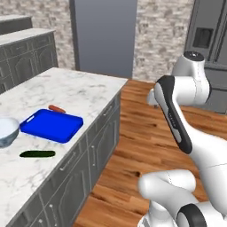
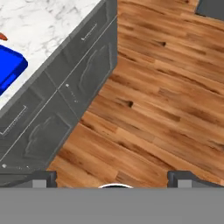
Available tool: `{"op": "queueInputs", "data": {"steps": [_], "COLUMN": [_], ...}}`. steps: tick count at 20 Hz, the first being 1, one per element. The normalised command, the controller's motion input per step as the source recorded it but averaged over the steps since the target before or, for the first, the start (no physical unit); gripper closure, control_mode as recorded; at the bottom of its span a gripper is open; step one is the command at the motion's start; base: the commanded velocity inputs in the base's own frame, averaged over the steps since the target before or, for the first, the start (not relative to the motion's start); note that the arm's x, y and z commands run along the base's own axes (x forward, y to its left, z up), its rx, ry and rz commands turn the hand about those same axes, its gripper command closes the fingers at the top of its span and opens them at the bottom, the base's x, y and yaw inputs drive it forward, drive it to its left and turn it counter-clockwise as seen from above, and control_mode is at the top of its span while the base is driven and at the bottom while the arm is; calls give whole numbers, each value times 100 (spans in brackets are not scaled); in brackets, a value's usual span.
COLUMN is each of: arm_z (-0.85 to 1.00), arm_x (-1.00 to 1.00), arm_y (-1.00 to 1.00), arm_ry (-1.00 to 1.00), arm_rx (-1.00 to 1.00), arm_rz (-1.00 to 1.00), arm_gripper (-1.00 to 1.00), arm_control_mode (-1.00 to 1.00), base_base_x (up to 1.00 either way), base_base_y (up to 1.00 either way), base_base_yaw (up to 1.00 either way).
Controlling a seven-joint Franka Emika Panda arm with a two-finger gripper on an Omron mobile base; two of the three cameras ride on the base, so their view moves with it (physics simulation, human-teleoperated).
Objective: Place the two vegetables and bowl onto the tray for setting up a vegetable dip station.
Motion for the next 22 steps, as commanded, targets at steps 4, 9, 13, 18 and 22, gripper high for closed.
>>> {"op": "queueInputs", "data": {"steps": [4, 9, 13, 18, 22], "arm_z": [0, 0, 0, 0, 0], "arm_x": [0, 0, 0, 0, 0], "arm_y": [0, 0, 0, 0, 0], "arm_ry": [0, 0, 0, 0, 0], "arm_rx": [0, 0, 0, 0, 0], "arm_rz": [0, 0, 0, 0, 0], "arm_gripper": [-100, -100, -100, -100, -100], "arm_control_mode": [100, 100, 100, 100, 100], "base_base_x": [0, 0, 0, 14, 27], "base_base_y": [0, 0, 0, -12, -23], "base_base_yaw": [50, 50, 50, 47, 42]}}
